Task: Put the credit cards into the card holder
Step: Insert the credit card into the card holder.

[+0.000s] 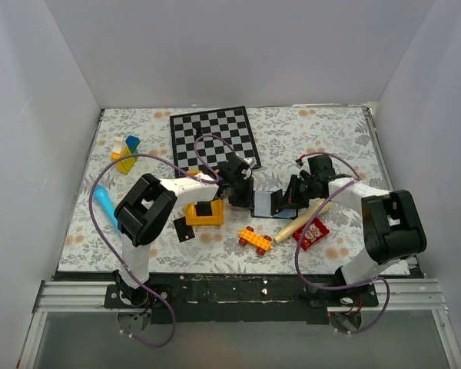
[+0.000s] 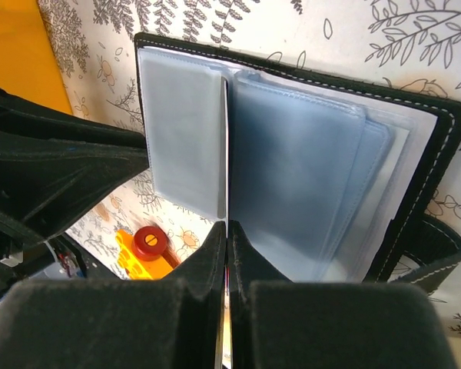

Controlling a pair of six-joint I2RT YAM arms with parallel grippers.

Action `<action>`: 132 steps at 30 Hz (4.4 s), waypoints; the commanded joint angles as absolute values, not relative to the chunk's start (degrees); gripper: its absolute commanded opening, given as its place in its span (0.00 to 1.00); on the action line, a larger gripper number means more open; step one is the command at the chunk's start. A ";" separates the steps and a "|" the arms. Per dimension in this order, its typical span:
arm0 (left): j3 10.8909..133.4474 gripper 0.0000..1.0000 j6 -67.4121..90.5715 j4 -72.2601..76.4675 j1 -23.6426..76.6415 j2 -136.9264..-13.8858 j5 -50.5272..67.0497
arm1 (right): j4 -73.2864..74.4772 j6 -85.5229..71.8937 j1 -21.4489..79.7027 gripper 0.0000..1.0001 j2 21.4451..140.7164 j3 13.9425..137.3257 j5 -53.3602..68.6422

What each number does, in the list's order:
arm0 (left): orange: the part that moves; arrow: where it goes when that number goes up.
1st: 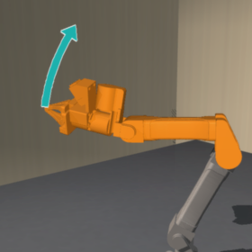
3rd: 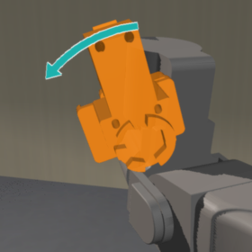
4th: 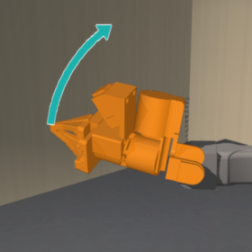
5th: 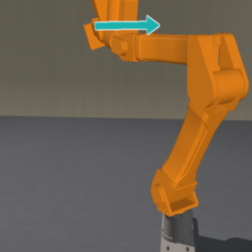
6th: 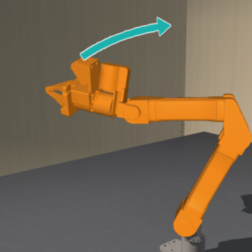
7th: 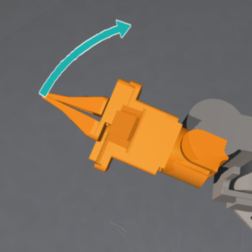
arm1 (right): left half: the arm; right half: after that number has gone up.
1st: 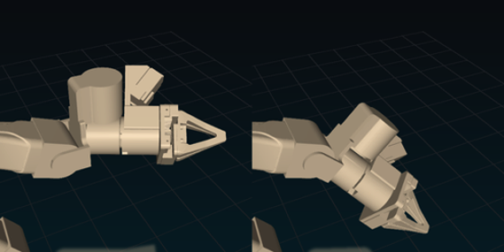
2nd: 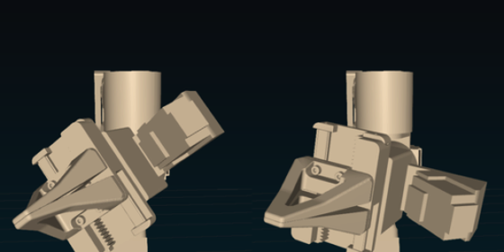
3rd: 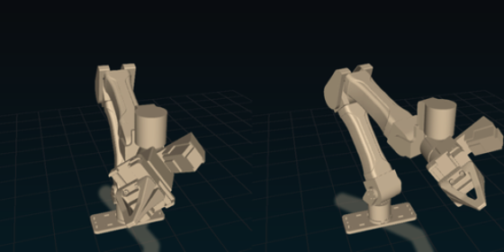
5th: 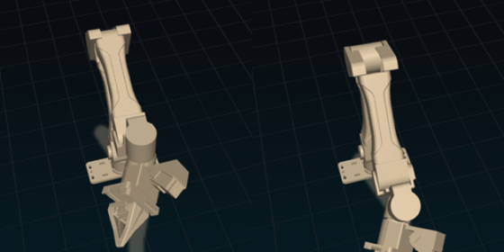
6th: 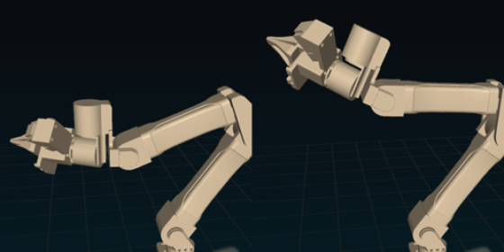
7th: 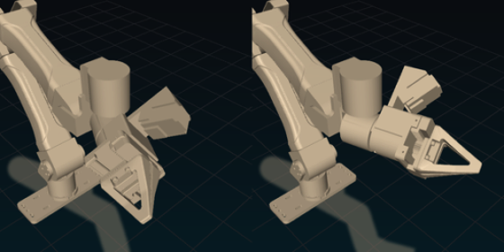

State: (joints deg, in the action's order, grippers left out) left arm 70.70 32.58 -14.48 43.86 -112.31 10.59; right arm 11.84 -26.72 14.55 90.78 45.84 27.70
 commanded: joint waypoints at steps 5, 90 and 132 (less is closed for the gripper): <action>70.75 0.16 31.73 -13.36 43.59 -112.85 11.69 | 7.56 -30.06 13.54 0.01 93.25 43.95 32.08; 72.16 0.14 31.55 -14.33 43.68 -114.26 13.36 | 17.65 -27.07 13.10 0.55 83.06 46.14 25.24; 72.51 0.07 31.82 -13.62 43.59 -114.79 15.29 | 23.29 -25.84 20.03 0.01 95.80 56.77 10.99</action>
State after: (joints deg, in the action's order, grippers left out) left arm 71.42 32.14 -13.21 43.29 -114.08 14.44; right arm 20.69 -26.72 18.02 94.30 53.47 14.46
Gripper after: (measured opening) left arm 0.078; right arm 0.022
